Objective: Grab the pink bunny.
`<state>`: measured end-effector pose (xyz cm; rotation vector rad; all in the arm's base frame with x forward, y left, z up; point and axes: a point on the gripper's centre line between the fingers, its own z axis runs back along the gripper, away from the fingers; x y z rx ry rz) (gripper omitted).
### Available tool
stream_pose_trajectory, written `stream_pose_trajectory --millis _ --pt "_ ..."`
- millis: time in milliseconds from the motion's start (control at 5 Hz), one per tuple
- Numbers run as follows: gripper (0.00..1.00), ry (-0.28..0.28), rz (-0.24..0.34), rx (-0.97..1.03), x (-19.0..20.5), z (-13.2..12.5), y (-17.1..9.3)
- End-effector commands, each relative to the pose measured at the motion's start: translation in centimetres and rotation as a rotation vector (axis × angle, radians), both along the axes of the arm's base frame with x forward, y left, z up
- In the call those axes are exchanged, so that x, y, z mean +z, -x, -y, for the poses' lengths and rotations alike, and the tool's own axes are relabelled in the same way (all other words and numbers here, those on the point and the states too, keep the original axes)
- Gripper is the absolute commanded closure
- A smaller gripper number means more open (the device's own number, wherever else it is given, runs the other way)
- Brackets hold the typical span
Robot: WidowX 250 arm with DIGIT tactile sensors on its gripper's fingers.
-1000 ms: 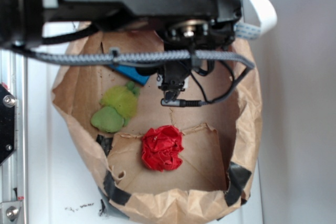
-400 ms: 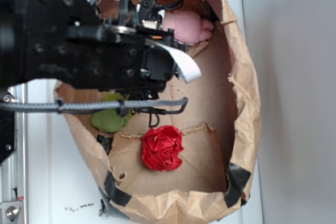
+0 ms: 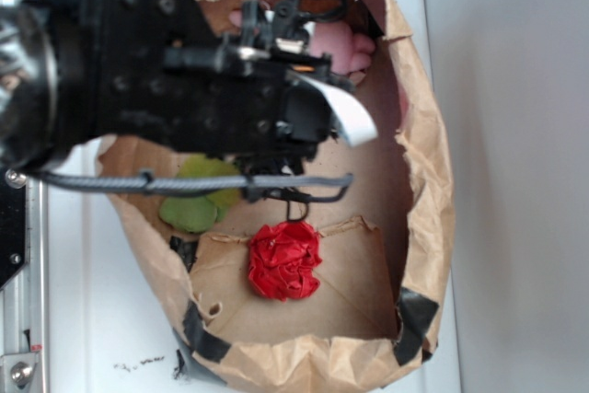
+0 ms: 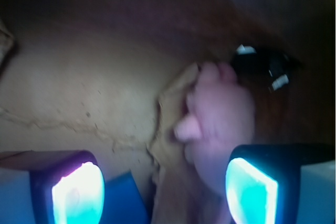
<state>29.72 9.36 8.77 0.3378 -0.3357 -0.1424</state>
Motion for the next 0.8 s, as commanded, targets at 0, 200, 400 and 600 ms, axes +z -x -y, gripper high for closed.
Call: stream_pose_trajectory --millis 0,200,400,600 --pt "0.0 -0.043 0.054 0.022 1.1 -3.5 -1.9" --pt "0.0 -0.009 0.038 -0.015 1.1 -4.1 -2.3" --pt "0.0 0.014 0.021 -0.021 1.8 -4.5 -2.3" --pt "0.0 0.047 -0.025 -0.041 2.5 -4.9 -2.4"
